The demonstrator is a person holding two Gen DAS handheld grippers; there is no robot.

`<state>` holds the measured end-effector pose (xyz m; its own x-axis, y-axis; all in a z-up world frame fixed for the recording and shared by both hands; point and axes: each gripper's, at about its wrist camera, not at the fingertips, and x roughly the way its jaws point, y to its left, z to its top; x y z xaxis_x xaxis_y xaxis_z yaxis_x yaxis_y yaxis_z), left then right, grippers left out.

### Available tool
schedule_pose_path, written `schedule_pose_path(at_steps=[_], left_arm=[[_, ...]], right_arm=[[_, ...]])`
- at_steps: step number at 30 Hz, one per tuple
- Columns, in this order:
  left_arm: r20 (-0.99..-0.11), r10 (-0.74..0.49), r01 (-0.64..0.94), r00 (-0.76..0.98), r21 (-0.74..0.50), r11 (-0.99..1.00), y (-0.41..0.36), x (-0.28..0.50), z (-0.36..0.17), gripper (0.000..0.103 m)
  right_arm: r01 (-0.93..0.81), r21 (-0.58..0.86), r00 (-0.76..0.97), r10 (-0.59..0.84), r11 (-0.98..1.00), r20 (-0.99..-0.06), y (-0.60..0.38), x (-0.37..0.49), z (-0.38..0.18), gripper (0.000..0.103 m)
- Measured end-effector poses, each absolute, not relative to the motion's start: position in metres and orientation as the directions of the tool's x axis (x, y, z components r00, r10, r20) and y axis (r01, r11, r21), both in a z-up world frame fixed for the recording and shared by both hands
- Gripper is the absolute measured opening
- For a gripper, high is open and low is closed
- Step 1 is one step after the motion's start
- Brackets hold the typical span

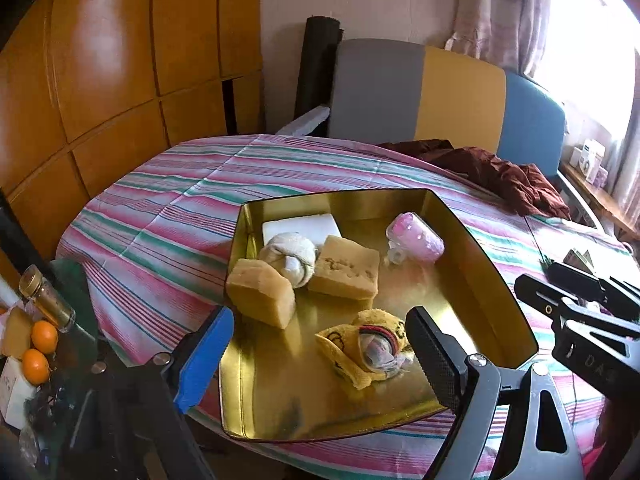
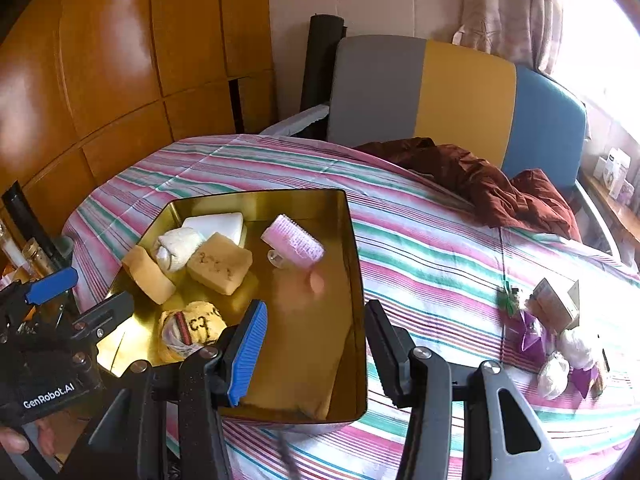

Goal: Organize objects
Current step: 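Withdraw both tools from the tray toward the remaining items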

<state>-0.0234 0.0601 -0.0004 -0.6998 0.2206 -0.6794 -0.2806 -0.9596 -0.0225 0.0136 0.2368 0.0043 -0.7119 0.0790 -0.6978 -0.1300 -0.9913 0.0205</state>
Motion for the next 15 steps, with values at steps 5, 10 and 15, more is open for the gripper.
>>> schedule_pose_path(at_steps=[5,10,15], left_arm=[[-0.684,0.227,-0.3,-0.694,-0.013,-0.954,0.067,-0.021,-0.002,0.089],[-0.689,0.246,-0.328,-0.682,-0.014,-0.945,0.073,-0.019,-0.004,0.091],[-0.696,0.266,-0.358,-0.667,-0.014,-0.934,0.081,-0.018,-0.005,0.091]], right_arm=[[-0.134,0.042,-0.708,0.066,-0.99,-0.703,0.247,0.016,0.001,0.063],[-0.16,0.042,-0.694,0.083,-0.986,-0.715,0.263,0.019,-0.002,0.063],[-0.224,0.064,-0.674,0.107,-0.973,-0.731,0.3,0.027,-0.004,0.063]])
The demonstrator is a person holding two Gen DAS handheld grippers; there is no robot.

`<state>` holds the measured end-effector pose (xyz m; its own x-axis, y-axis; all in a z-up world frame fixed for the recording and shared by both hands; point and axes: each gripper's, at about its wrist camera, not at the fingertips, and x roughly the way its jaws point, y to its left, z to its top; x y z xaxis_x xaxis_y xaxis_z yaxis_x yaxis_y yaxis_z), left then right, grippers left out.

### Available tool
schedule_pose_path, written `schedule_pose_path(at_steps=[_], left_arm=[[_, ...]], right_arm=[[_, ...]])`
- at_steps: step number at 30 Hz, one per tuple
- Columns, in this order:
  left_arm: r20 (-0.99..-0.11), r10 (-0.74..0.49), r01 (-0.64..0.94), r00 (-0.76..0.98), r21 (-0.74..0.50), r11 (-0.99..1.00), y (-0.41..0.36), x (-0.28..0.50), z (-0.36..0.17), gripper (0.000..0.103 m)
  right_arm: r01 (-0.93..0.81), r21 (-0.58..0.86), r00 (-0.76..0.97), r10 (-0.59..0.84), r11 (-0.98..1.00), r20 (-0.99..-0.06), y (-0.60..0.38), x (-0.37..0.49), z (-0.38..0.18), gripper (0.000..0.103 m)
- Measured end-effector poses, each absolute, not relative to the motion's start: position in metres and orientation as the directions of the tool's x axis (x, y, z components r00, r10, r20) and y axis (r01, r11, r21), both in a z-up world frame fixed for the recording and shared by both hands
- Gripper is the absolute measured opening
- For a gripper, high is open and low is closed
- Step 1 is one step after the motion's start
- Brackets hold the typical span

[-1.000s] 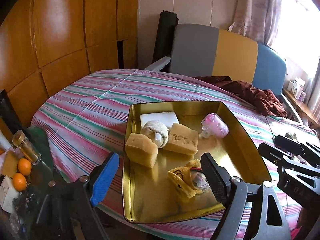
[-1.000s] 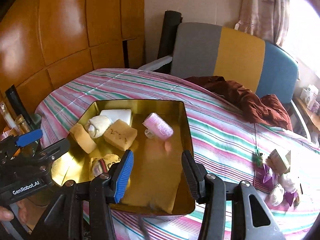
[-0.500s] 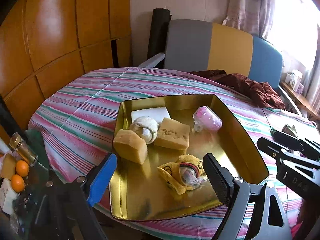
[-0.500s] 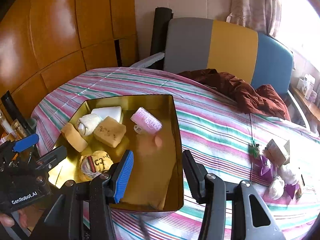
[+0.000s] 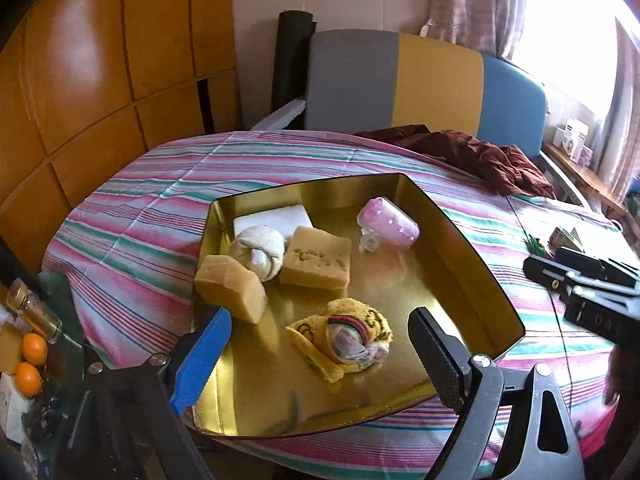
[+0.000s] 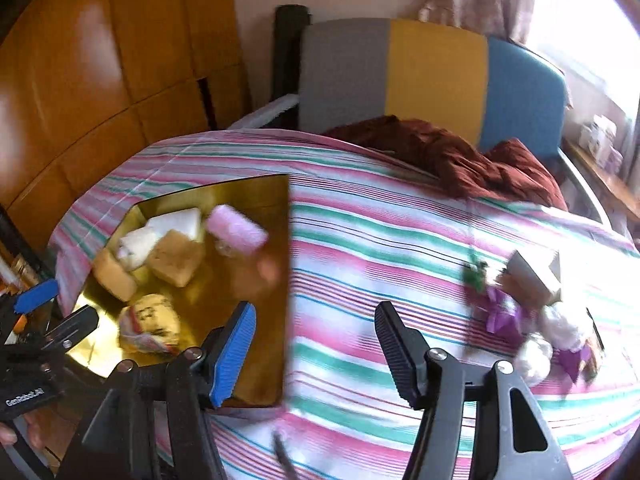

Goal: Organize objects
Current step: 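Withdraw both tools from the tray toward the remaining items, then grasp the purple snack packet with the left tool while the right tool approaches the cotton balls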

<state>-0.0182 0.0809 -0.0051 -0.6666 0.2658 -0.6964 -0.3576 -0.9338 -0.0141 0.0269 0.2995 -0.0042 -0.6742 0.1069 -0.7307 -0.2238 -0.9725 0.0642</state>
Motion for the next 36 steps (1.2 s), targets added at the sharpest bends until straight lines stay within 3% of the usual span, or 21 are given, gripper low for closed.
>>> schedule_pose_path(at_steps=[14,20,28,32,35,36], left_arm=[[-0.698,0.391,-0.545,-0.601,-0.001,-0.839,0.15,-0.008,0.006,0.091],[-0.707,0.442,-0.637,-0.552,0.015,-0.771,0.201,0.0,0.01,0.091],[-0.746,0.494,-0.74,-0.447,-0.003,-0.673,0.285,0.003,0.001,0.088],[-0.774,0.508,-0.775,-0.377,-0.036,-0.63,0.323,0.0,-0.009,0.077],[-0.778,0.506,-0.816,-0.374,0.016,-0.578,0.35,0.003,-0.015,0.064],[-0.776,0.516,-0.85,-0.363,0.049,-0.525,0.362,0.006,-0.018,0.064]], right_arm=[[-0.657,0.11,-0.56,0.386,-0.745,-0.733,0.508,0.103,0.005,0.063],[-0.738,0.263,-0.557,0.342,-0.621,-0.757,0.544,0.13,-0.016,0.063],[-0.736,0.35,-0.606,0.334,-0.58,-0.721,0.553,0.143,-0.01,0.063],[-0.729,0.41,-0.627,0.295,-0.549,-0.721,0.563,0.146,-0.015,0.063],[-0.726,0.416,-0.627,0.279,-0.547,-0.727,0.564,0.145,-0.017,0.063],[-0.722,0.42,-0.63,0.273,-0.55,-0.727,0.564,0.145,-0.017,0.063]])
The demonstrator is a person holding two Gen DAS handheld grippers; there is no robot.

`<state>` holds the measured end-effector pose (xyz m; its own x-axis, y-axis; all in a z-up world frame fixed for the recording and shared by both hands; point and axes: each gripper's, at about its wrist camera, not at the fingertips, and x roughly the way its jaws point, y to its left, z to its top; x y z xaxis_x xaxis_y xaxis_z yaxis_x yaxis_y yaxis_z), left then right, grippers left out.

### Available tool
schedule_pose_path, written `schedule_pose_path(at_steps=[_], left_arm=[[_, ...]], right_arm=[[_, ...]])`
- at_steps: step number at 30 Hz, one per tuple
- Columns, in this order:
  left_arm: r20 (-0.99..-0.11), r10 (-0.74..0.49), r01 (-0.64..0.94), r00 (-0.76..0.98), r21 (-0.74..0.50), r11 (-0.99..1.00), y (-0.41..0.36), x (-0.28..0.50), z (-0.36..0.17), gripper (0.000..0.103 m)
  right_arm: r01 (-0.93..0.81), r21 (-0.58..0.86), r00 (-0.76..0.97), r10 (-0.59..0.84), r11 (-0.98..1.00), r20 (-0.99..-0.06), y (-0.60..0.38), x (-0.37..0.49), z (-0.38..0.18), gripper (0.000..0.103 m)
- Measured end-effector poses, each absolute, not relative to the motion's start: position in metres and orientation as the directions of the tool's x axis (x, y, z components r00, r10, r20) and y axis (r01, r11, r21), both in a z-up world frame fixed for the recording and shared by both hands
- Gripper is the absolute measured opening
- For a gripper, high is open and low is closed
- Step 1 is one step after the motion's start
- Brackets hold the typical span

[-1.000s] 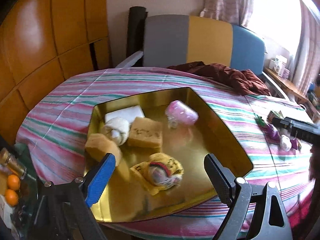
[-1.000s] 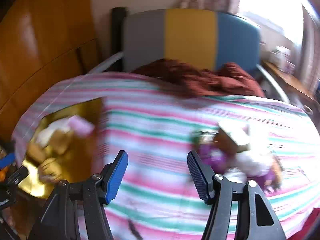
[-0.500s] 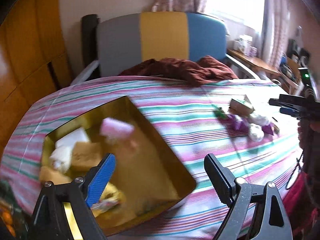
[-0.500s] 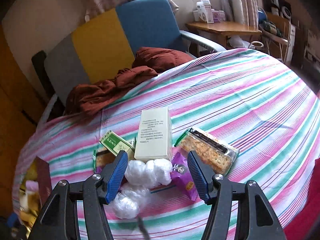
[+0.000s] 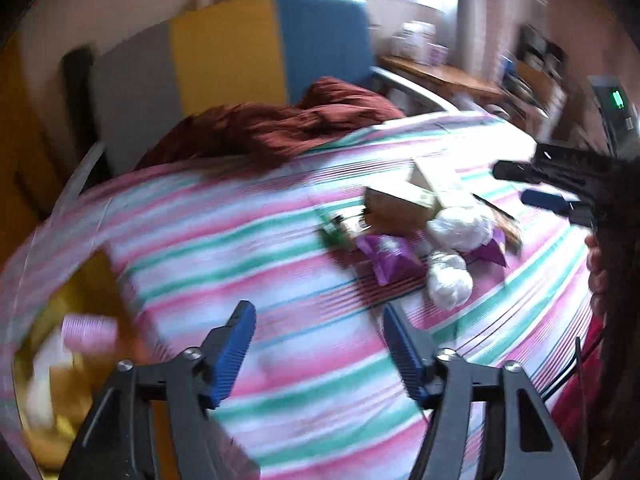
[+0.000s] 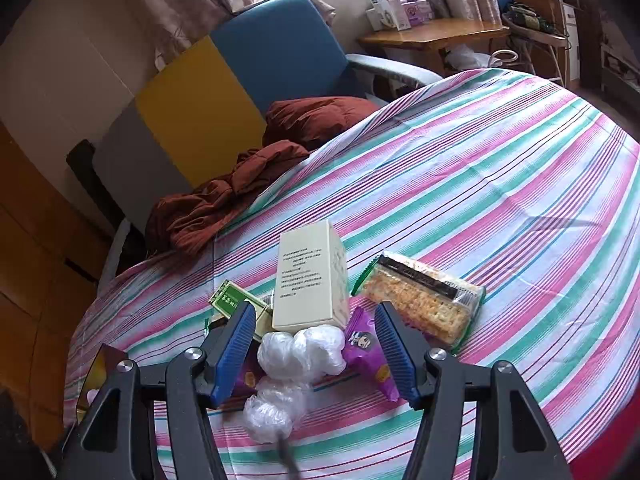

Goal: Organize objects
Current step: 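Grasp the purple snack packet with the left tool while the right tool approaches the cotton balls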

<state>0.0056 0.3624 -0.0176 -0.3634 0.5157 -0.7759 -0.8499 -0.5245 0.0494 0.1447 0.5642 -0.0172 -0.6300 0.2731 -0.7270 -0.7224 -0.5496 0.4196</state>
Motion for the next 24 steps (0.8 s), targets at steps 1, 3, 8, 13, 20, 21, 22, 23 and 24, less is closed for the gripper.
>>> schedule_pose_path(at_steps=[1,3,8,13,20,21,22,23,24], left_arm=[[-0.781,0.517,-0.872,-0.351,0.071,-0.485,0.371,0.007,-0.02,0.064],[-0.793,0.519,-0.909,-0.318,0.101,-0.404,0.387,0.008,-0.026,0.064],[-0.802,0.521,-0.95,-0.293,0.181,-0.255,0.422,0.005,-0.039,0.065],[-0.823,0.516,-0.972,-0.236,0.208,-0.111,0.45,0.0,-0.052,0.065],[-0.848,0.498,-0.975,-0.182,0.22,0.017,0.473,-0.002,-0.073,0.067],[-0.858,0.483,-0.977,-0.175,0.211,0.02,0.476,-0.002,-0.077,0.064],[-0.865,0.473,-0.979,-0.169,0.202,0.02,0.476,-0.001,-0.08,0.056],[-0.863,0.476,-0.979,-0.169,0.203,0.02,0.475,0.0,-0.082,0.054],[-0.864,0.477,-0.981,-0.161,0.195,0.023,0.472,0.003,-0.082,0.052]], right_arm=[[-0.718,0.423,-0.633,0.267,-0.553,-0.727,0.564,0.144,-0.018,0.063],[-0.712,0.425,-0.637,0.259,-0.559,-0.726,0.563,0.143,-0.017,0.063],[-0.699,0.443,-0.648,0.236,-0.561,-0.724,0.564,0.143,-0.018,0.063],[-0.694,0.466,-0.653,0.209,-0.549,-0.728,0.567,0.142,-0.022,0.063],[-0.692,0.474,-0.654,0.194,-0.545,-0.731,0.568,0.142,-0.024,0.063],[-0.693,0.475,-0.653,0.192,-0.542,-0.733,0.569,0.142,-0.025,0.063],[-0.693,0.477,-0.653,0.191,-0.541,-0.733,0.569,0.142,-0.025,0.063],[-0.693,0.478,-0.653,0.19,-0.539,-0.733,0.569,0.142,-0.025,0.063],[-0.694,0.478,-0.653,0.19,-0.539,-0.733,0.569,0.142,-0.025,0.063]])
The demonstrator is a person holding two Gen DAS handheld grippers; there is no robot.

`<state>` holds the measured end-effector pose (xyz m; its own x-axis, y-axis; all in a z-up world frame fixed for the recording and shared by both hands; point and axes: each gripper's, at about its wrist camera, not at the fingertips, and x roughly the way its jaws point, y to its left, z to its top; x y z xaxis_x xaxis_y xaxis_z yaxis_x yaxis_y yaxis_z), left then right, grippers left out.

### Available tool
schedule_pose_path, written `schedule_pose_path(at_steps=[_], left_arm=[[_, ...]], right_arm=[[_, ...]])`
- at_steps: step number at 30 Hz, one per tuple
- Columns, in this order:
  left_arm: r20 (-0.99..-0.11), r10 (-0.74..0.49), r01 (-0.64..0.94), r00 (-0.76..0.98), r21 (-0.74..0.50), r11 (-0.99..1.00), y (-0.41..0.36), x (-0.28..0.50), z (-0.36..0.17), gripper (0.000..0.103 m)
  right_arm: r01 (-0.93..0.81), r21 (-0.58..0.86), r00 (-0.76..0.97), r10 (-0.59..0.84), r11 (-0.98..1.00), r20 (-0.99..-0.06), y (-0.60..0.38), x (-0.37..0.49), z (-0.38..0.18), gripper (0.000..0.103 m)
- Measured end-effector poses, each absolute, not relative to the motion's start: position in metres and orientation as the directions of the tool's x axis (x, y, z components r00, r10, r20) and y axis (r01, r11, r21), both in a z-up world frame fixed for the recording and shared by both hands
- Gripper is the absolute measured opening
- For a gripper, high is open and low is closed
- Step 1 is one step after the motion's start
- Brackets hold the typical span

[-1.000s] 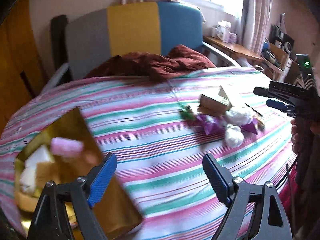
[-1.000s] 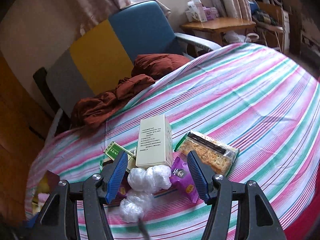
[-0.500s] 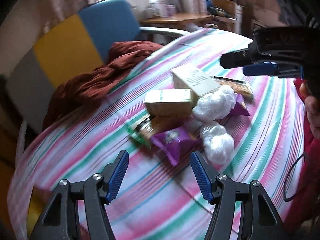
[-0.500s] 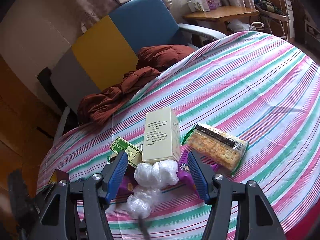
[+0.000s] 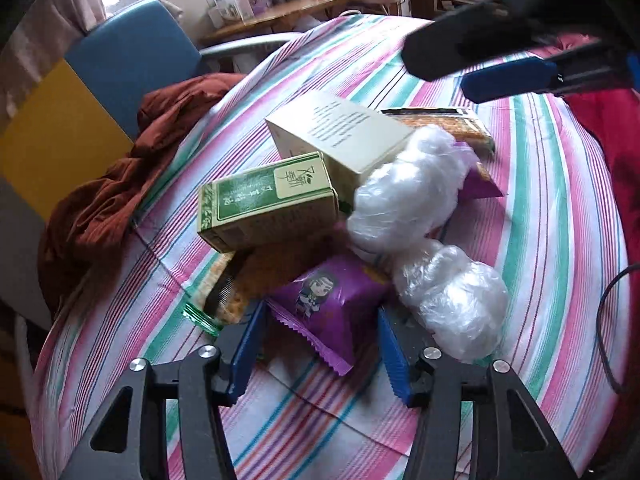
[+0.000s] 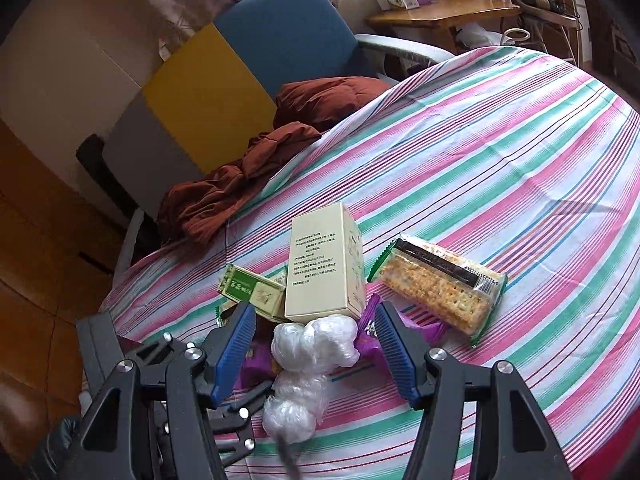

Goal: Organize objects
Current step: 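Grasp the purple snack packet with the left tool while the right tool approaches the cotton balls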

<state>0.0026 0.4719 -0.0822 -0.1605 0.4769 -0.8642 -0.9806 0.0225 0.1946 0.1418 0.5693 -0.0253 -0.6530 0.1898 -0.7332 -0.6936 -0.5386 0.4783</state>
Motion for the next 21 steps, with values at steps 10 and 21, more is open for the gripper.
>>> schedule_pose_path(at_steps=[10,21], left_arm=[[-0.9,0.428,-0.986,-0.087,0.018,-0.163,0.427,0.011,-0.083,0.032],[-0.872,0.466,-0.98,-0.153,0.071,-0.188,0.404,0.035,-0.059,0.063]], right_arm=[[-0.685,0.473,-0.649,0.169,-0.554,-0.741,0.567,0.137,-0.027,0.063],[-0.671,0.48,-0.656,0.151,-0.565,-0.739,0.564,0.135,-0.028,0.063]])
